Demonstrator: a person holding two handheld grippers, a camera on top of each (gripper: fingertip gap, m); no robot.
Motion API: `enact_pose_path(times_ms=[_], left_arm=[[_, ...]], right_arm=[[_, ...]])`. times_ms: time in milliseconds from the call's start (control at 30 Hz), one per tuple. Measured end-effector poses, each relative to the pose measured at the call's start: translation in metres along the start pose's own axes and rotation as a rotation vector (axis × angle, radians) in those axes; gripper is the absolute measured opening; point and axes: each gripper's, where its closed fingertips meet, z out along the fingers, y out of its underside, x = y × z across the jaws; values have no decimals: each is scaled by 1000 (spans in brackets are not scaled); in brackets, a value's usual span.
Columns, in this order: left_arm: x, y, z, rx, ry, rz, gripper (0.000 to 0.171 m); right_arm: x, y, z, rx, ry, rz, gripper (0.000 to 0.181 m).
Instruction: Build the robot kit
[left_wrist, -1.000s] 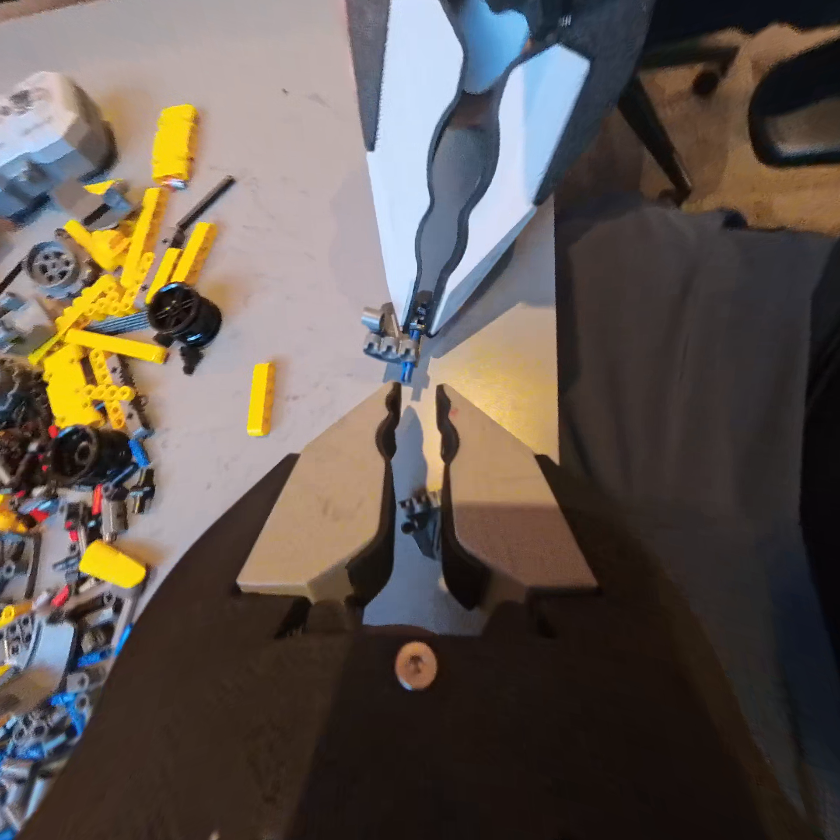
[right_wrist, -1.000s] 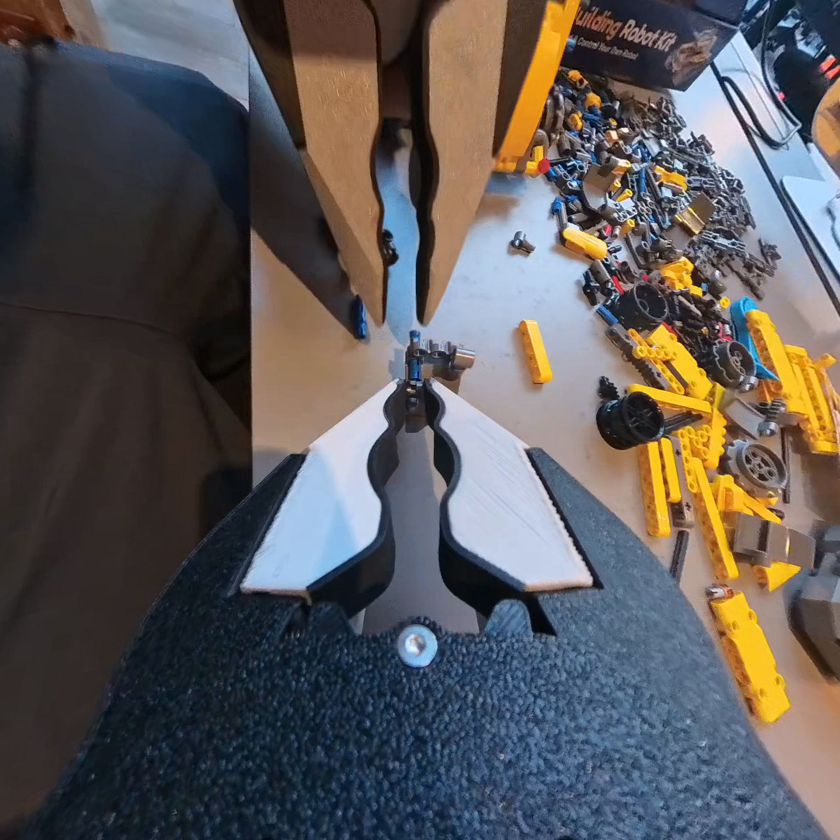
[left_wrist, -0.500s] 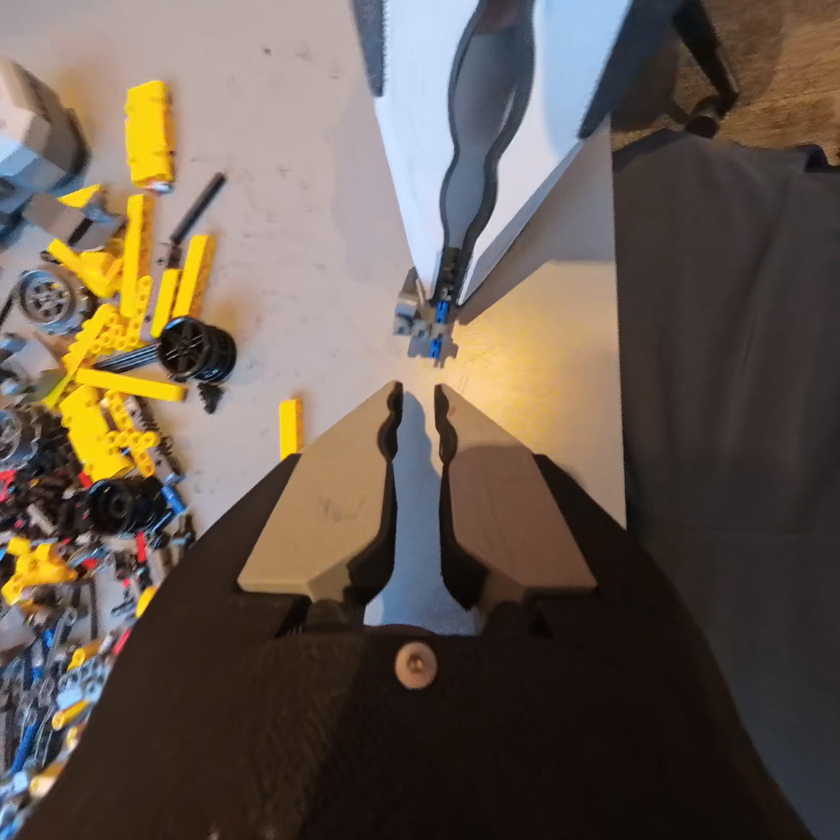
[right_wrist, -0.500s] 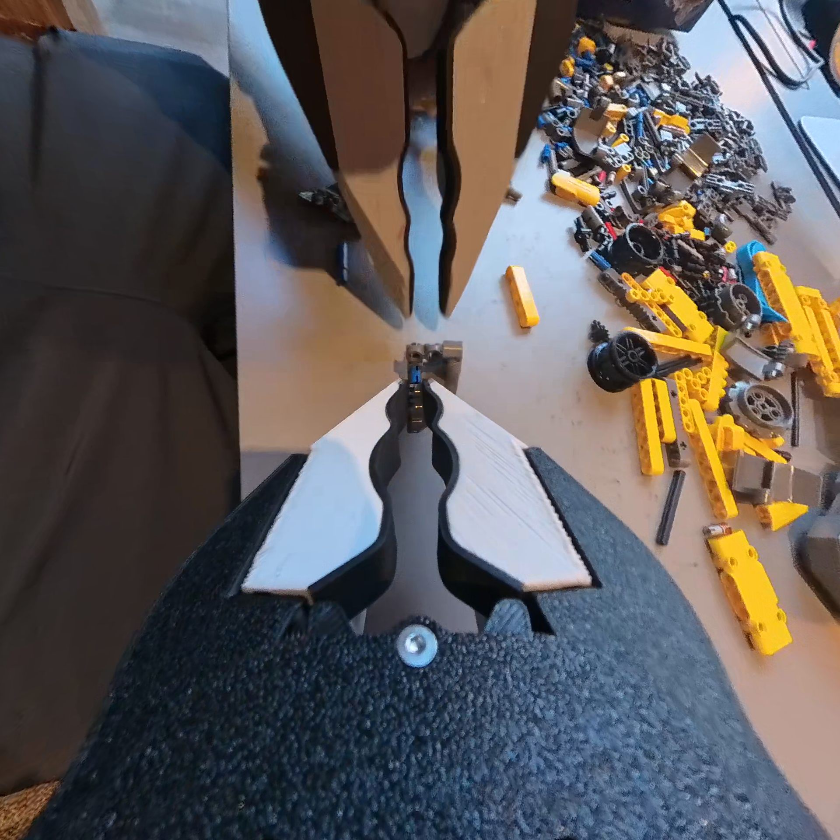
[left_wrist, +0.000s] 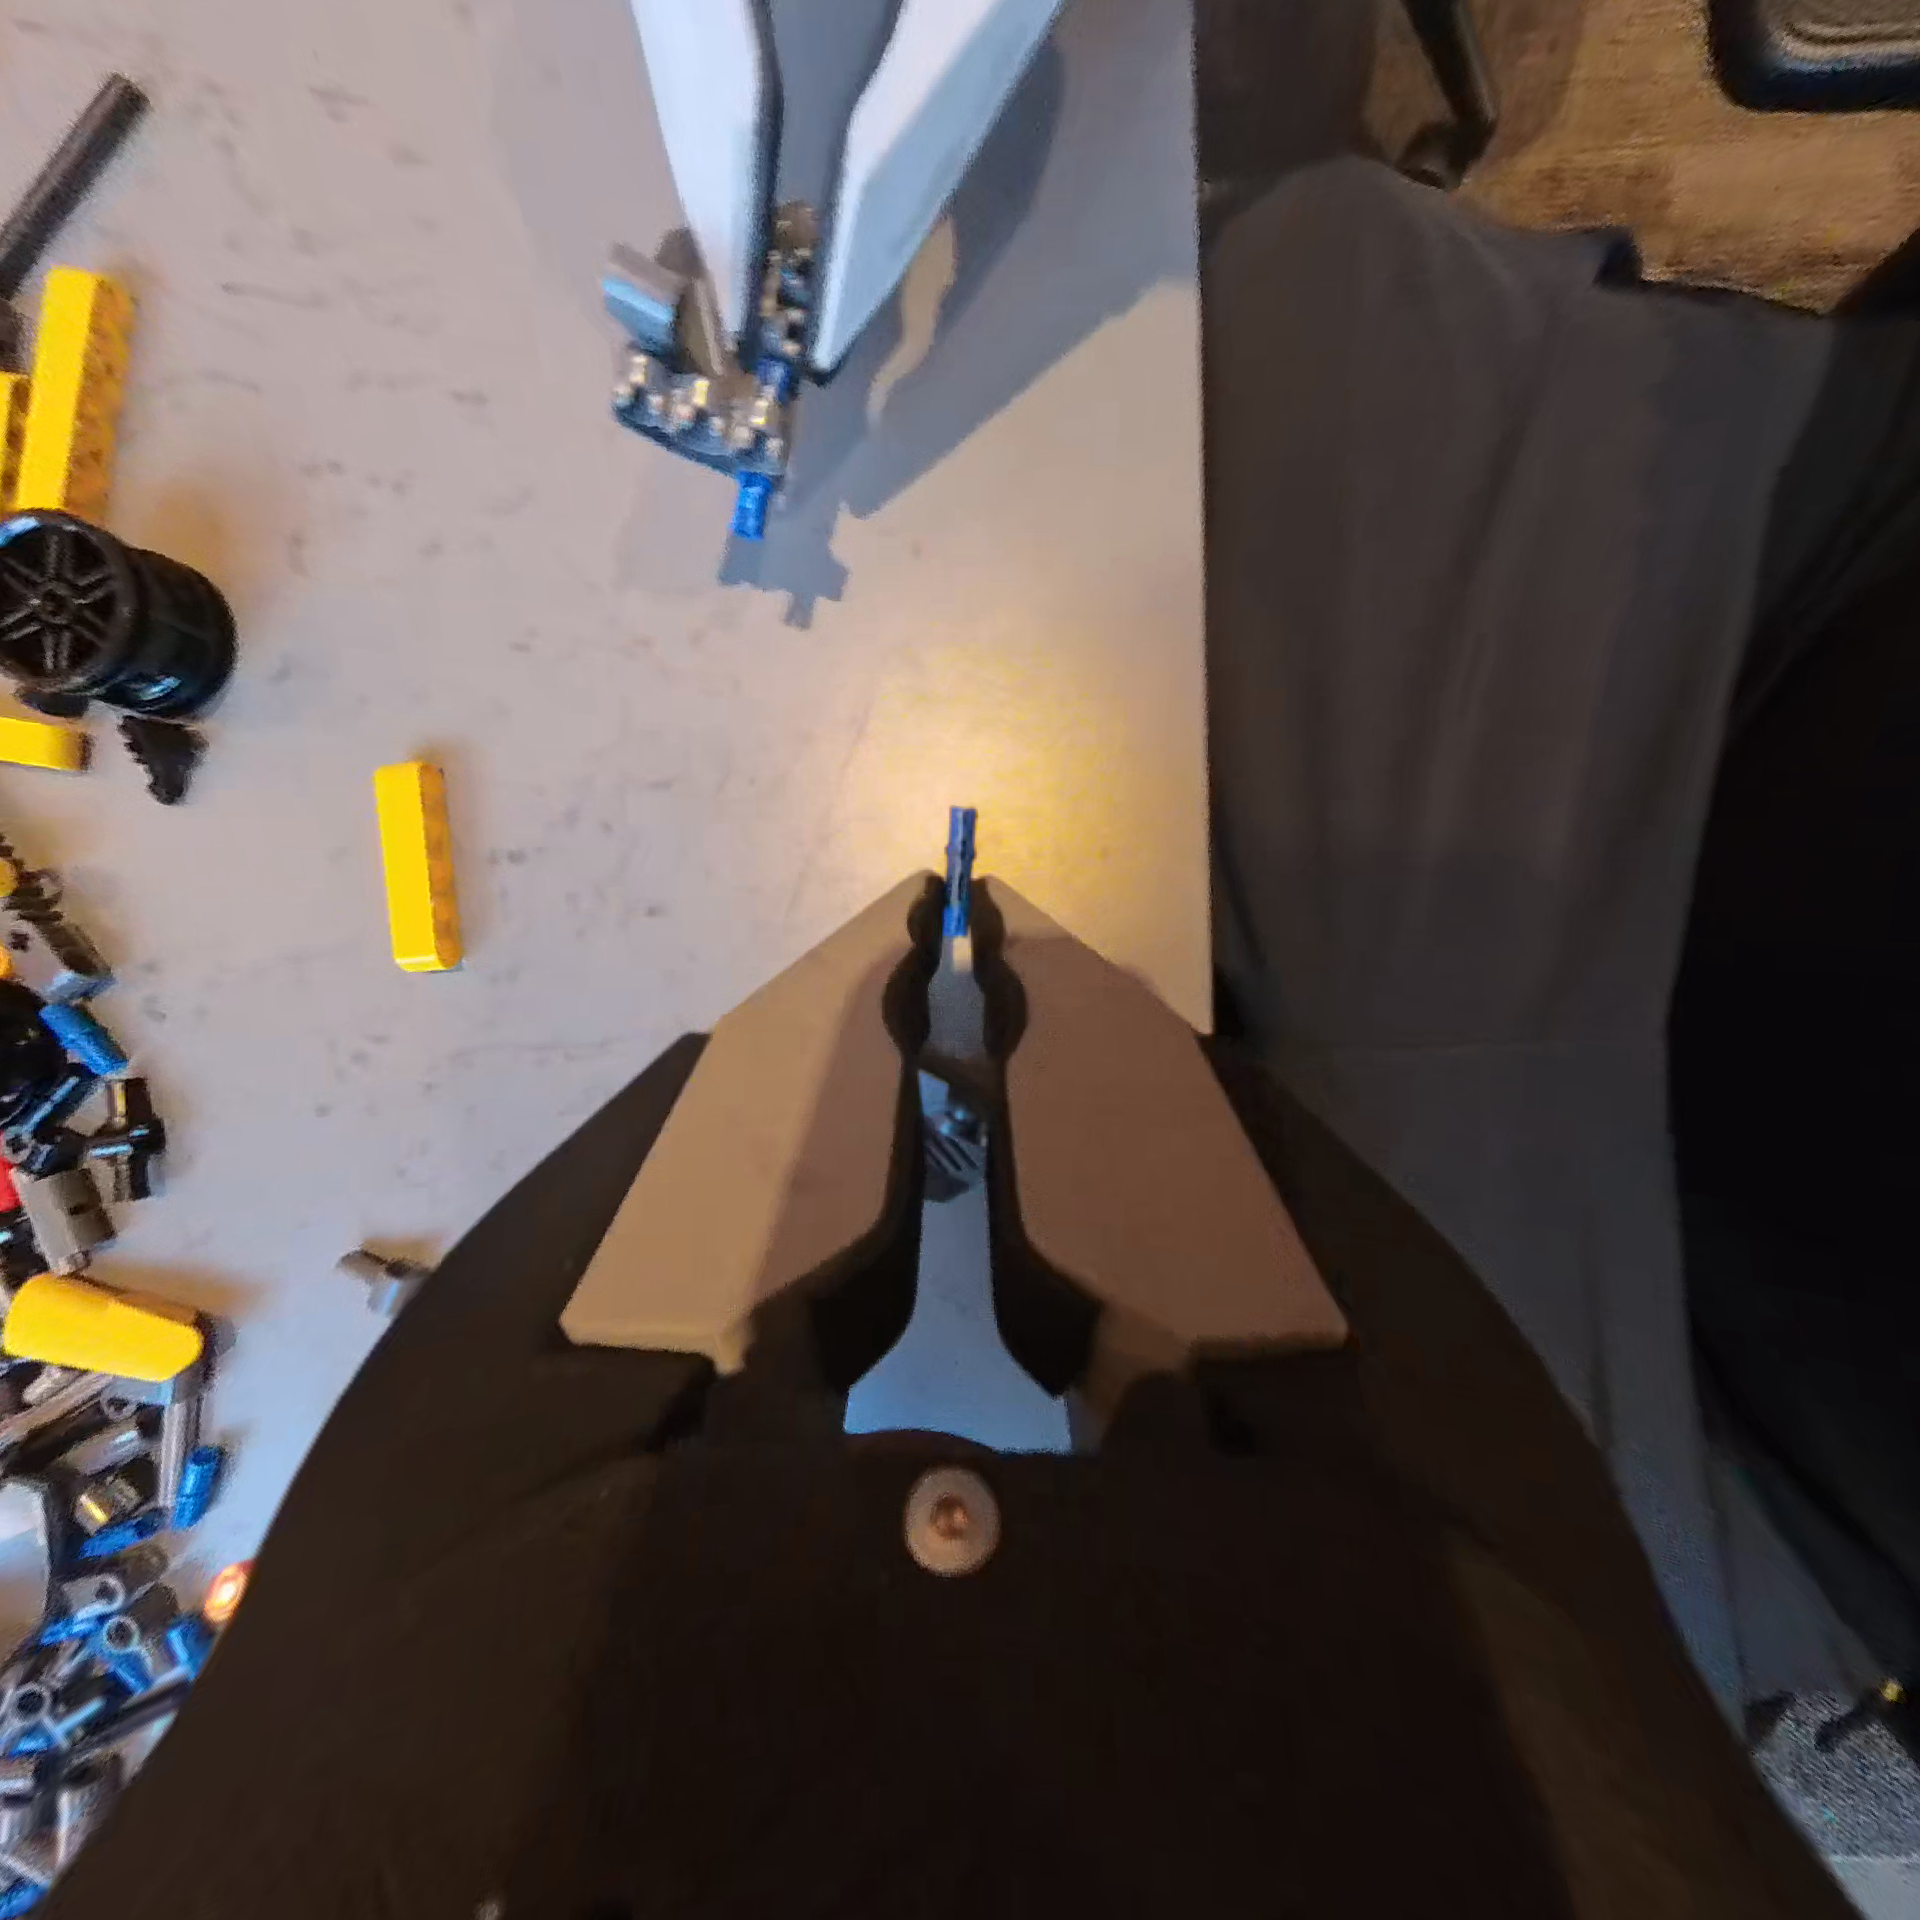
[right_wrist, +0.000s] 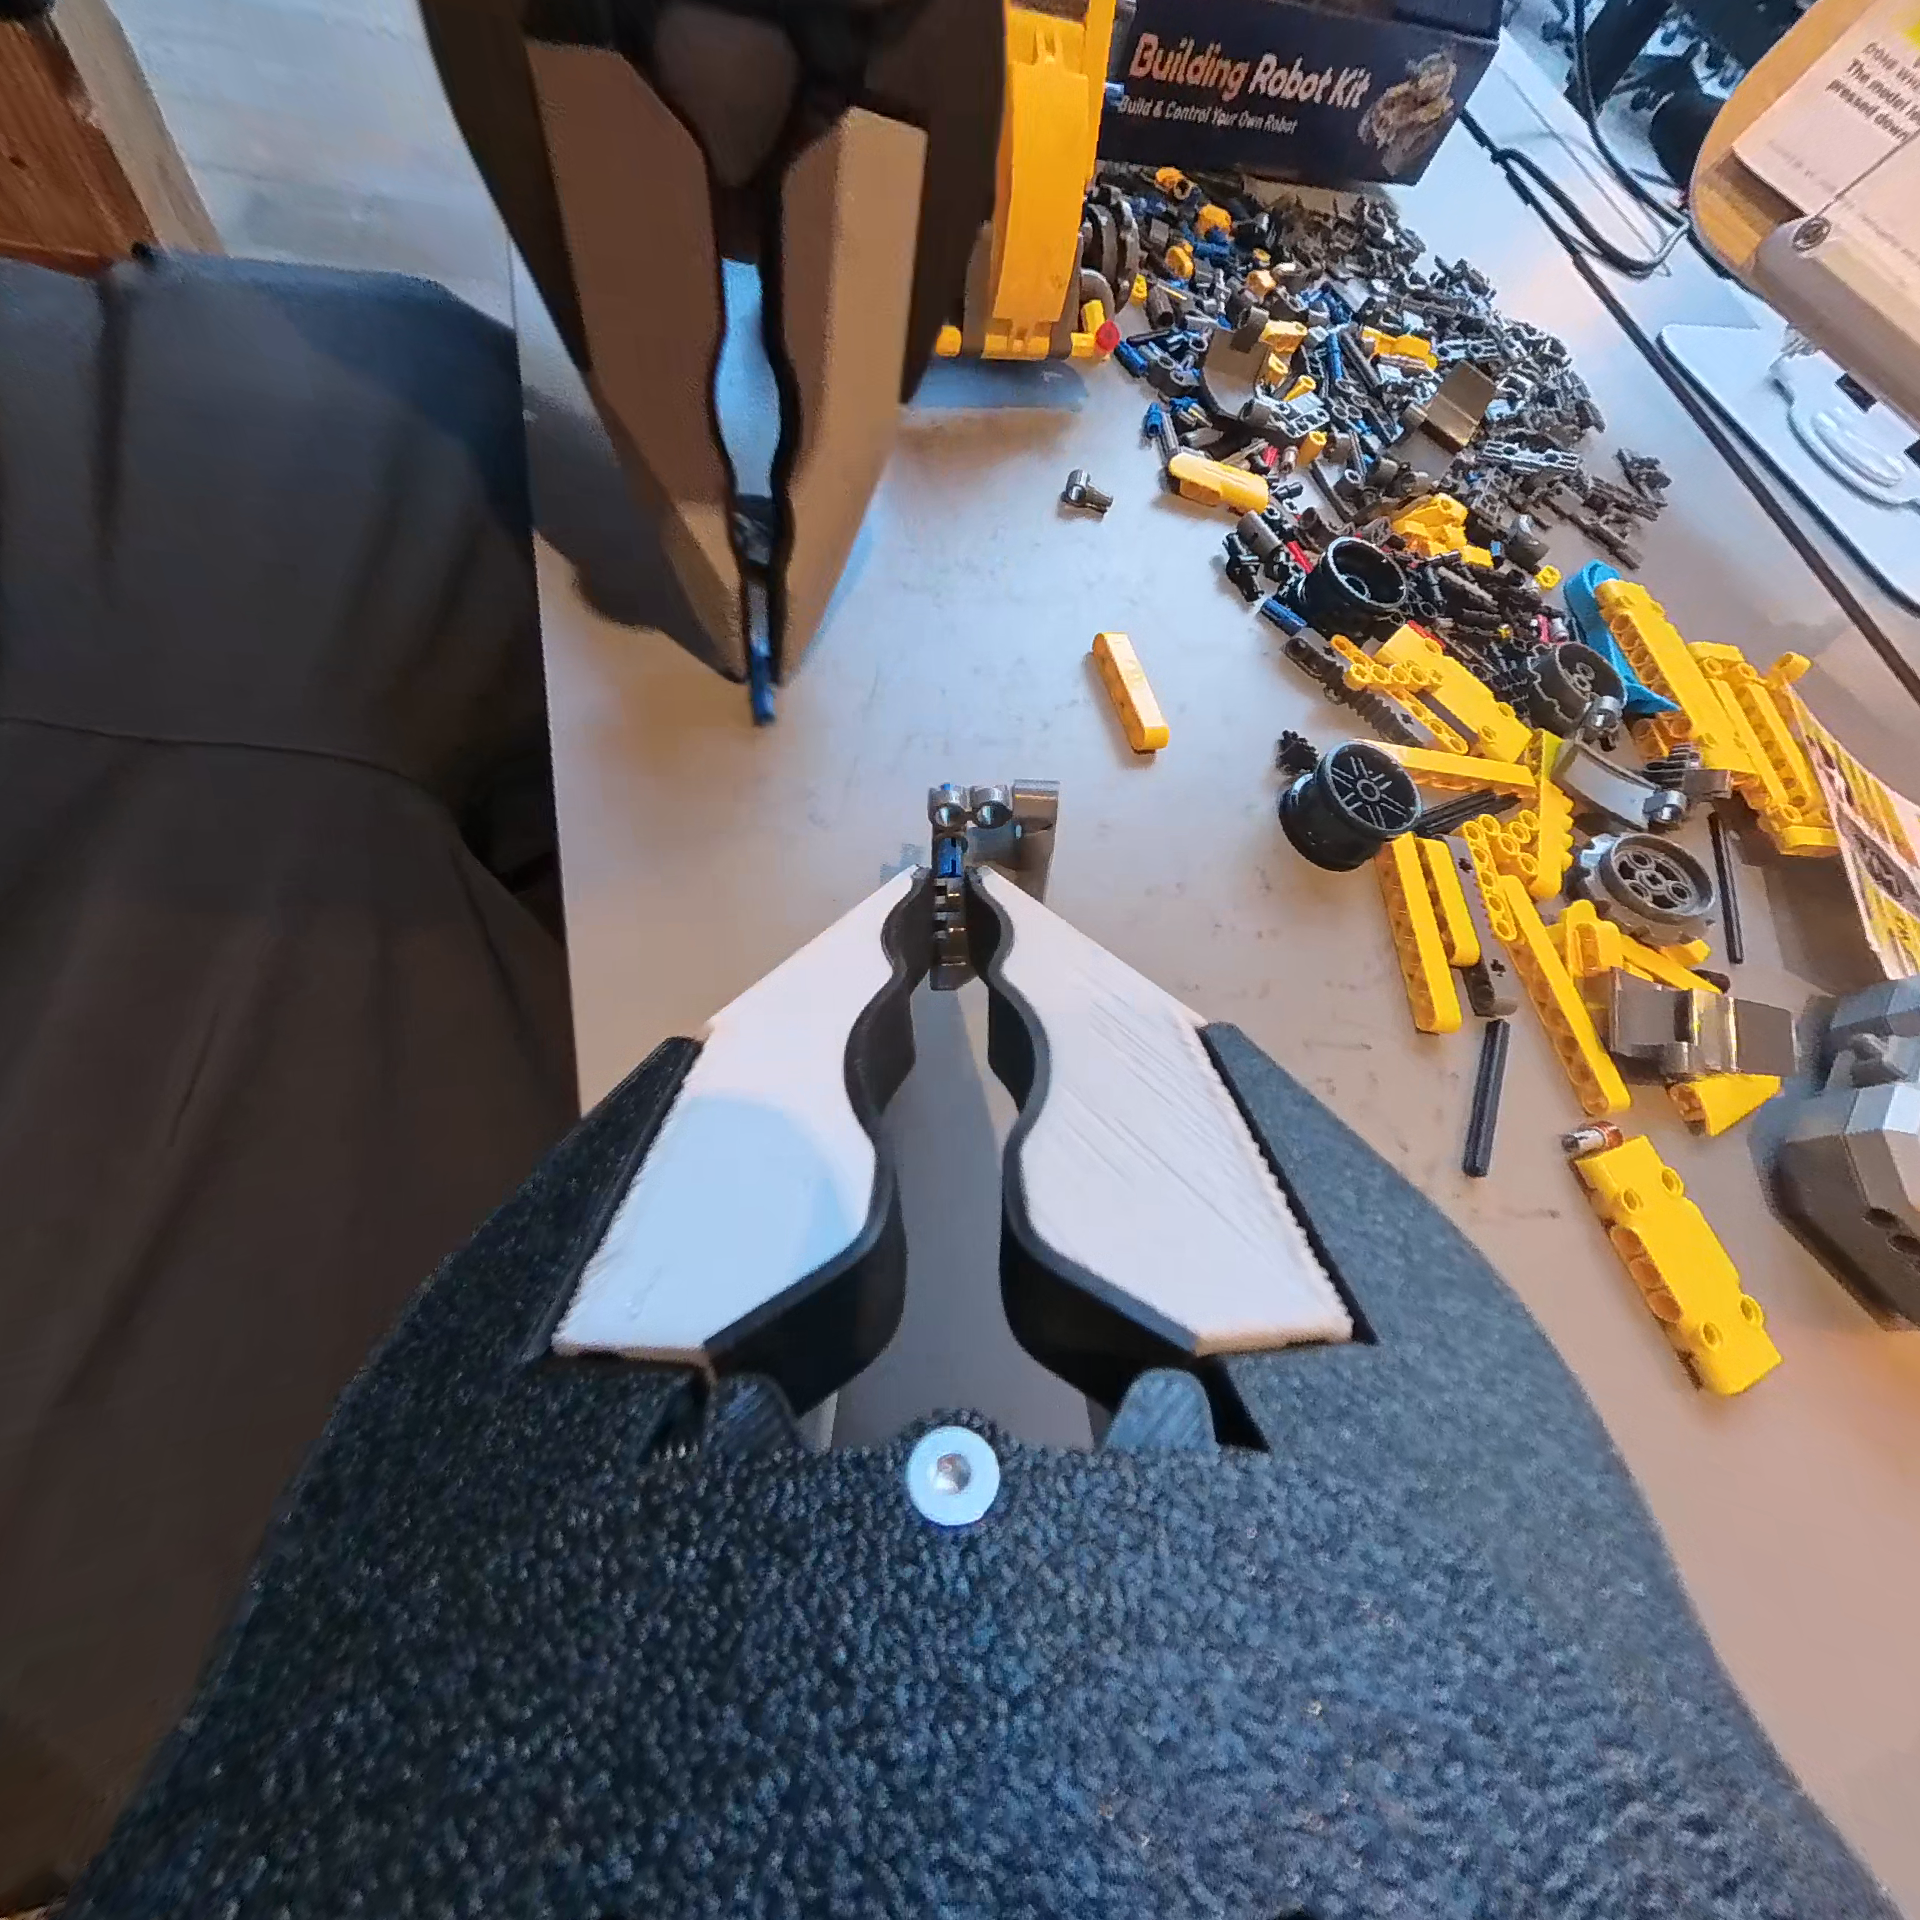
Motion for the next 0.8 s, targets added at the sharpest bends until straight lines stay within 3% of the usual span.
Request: enact_pose_path(times_ms=[167, 367, 633, 800], left_arm=[[-27, -3, 3, -9, -85, -10, 3], [-73, -2, 4, -19, -212, -131, 2], [-75, -8, 6, 39, -287, -236, 3], [-73, -9, 2, 109, -287, -265, 21]], right_arm=[[-3, -1, 0, 4, -1, 4, 6], [-4, -1, -1, 8, 1, -10, 6], [-4, 6, 6, -53, -2, 5, 6], [2, 7, 7, -56, 9, 46, 6]])
